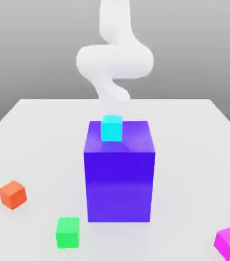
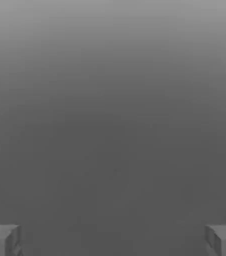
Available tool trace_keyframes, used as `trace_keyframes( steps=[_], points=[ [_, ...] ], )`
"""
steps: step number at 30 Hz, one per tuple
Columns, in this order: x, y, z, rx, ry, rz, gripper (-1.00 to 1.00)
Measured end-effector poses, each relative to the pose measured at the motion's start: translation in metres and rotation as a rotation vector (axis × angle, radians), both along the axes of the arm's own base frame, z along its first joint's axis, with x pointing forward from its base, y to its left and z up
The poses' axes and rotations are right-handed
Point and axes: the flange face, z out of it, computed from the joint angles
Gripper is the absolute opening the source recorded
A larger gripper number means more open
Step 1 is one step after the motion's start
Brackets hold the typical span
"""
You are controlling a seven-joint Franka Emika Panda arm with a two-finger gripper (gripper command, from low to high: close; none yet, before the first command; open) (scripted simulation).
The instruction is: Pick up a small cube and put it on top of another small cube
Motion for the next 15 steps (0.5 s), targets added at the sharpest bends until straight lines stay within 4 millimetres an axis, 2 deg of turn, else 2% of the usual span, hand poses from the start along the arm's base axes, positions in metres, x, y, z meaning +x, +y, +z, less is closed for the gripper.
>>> trace_keyframes(
  steps=[1, 2, 3, 4, 6, 7, 12, 13, 15],
  points=[
    [0.0, 0.0, 0.0, 0.0, 0.0, 0.0, 0.0],
    [0.026, 0.008, -0.024, 0.048, 0.059, 0.052, 0.0],
    [0.026, 0.008, -0.024, 0.048, 0.059, 0.052, 0.0],
    [0.049, 0.018, -0.048, 0.089, 0.117, 0.097, 0.0],
    [0.049, 0.018, -0.048, 0.089, 0.117, 0.097, 0.0],
    [0.068, 0.029, -0.072, 0.122, 0.171, 0.134, 0.0],
    [0.068, 0.029, -0.072, 0.122, 0.171, 0.134, 0.0],
    [0.082, 0.043, -0.097, 0.14, 0.22, 0.16, 0.0],
    [0.082, 0.043, -0.097, 0.14, 0.22, 0.16, 0.0]
  ],
)
